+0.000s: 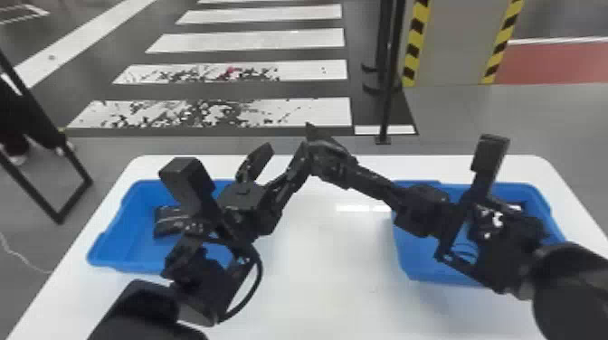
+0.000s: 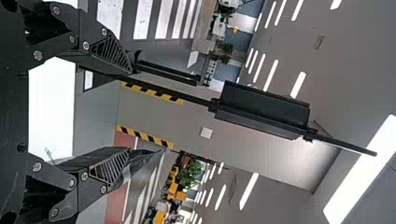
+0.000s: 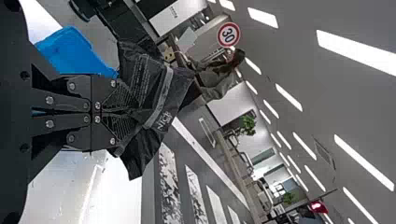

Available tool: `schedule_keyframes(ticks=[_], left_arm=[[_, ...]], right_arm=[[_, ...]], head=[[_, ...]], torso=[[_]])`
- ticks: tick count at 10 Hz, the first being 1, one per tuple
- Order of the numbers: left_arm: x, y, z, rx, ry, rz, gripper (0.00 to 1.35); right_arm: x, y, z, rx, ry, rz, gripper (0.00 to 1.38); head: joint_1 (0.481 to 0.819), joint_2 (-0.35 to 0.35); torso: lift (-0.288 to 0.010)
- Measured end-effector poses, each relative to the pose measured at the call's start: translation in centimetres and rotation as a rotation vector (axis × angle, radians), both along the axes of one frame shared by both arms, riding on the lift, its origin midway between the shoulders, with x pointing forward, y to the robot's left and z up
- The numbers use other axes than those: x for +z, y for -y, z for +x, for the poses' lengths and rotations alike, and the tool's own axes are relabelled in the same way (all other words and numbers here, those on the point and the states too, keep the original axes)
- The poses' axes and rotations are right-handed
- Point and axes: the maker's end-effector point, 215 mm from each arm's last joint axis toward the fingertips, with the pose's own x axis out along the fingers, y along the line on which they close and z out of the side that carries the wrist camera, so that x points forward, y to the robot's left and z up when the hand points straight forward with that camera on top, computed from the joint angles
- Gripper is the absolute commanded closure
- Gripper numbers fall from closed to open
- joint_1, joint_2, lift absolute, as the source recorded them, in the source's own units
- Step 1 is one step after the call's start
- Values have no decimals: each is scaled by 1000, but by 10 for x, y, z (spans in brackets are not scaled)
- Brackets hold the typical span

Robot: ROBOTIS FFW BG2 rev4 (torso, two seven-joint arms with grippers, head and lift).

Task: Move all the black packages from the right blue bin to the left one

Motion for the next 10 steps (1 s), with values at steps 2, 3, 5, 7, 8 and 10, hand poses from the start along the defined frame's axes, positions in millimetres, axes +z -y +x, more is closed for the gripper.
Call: schedule_keyframes(ticks=[2, 3, 5, 7, 8, 10], left_arm=[[11, 10, -11, -34, 15, -28, 484], [14, 9, -16, -34, 19, -31, 484], [3, -5, -16, -15, -11, -29, 484], [6, 2, -16, -28, -8, -36, 484], [8, 8, -18, -44, -7, -51, 484], [23, 25, -25, -96, 15, -130, 484]], right_arm=[[-5, 2, 5, -10, -2, -3, 1164], [-3, 8, 10, -25, 5, 1, 1164], [4, 14, 14, -36, 22, -2, 1164], [7, 7, 13, -22, 27, -2, 1164], [7, 2, 13, -12, 27, -5, 1164], [-2, 4, 15, -18, 16, -13, 1164]], head=[[664, 99], [661, 92], [661, 99], [658, 100], [658, 100], [658, 83]], torso=[[-140], [-140], [-140], [-140], [-140], [-140]])
